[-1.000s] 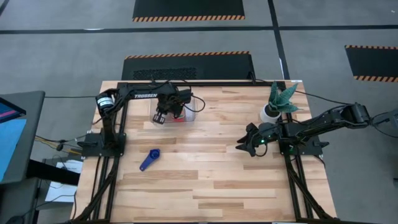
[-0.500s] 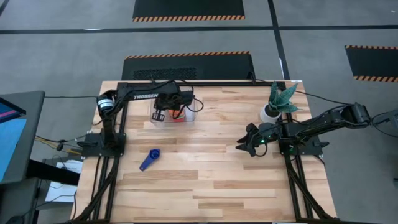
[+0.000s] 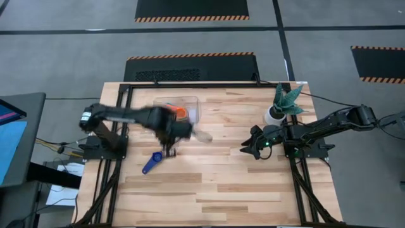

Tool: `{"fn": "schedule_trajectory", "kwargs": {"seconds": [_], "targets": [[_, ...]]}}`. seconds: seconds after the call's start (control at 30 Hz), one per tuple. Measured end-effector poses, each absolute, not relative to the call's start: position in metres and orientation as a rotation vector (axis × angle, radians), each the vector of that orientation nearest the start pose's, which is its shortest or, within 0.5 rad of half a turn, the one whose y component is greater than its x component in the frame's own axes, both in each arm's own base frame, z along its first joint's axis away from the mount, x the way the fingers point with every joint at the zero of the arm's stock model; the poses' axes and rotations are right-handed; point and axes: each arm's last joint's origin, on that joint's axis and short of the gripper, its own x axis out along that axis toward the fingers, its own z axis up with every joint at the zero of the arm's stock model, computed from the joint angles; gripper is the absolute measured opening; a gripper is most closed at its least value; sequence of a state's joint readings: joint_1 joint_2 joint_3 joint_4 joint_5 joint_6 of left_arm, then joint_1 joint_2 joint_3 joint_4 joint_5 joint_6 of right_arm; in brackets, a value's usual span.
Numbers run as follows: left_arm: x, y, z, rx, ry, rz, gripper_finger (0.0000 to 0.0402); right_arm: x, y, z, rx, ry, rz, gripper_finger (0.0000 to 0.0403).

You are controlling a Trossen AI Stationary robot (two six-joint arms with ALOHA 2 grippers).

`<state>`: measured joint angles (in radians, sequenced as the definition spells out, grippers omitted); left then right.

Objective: Nest measuring cups in basket
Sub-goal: Stack the violet measuring cup into the orange measuring cup in the transparent bin

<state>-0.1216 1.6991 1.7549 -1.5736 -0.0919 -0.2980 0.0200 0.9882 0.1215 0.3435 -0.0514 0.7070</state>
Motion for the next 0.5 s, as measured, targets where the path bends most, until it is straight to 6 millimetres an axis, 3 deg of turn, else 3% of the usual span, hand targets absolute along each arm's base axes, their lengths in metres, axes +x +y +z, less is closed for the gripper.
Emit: {"fn": "schedule_trajectory", "kwargs": {"seconds": [0.17,0.3,0.5], "targets": [[0.272,-0.084,0.325,-0.084,1.495,0.359,0.0002,0.163,0.005,0.128,0.699,0.524,-0.118,0.0255],[0.252,-0.116,0.292,-0.121,1.579,0.437,0.0022,0.163,0.005,0.128,0.699,0.525,-0.118,0.0255],[0.236,-0.135,0.238,-0.21,1.585,0.542,0.0084,0.163,0.005,0.128,0.694,0.524,-0.116,0.0255]]}}
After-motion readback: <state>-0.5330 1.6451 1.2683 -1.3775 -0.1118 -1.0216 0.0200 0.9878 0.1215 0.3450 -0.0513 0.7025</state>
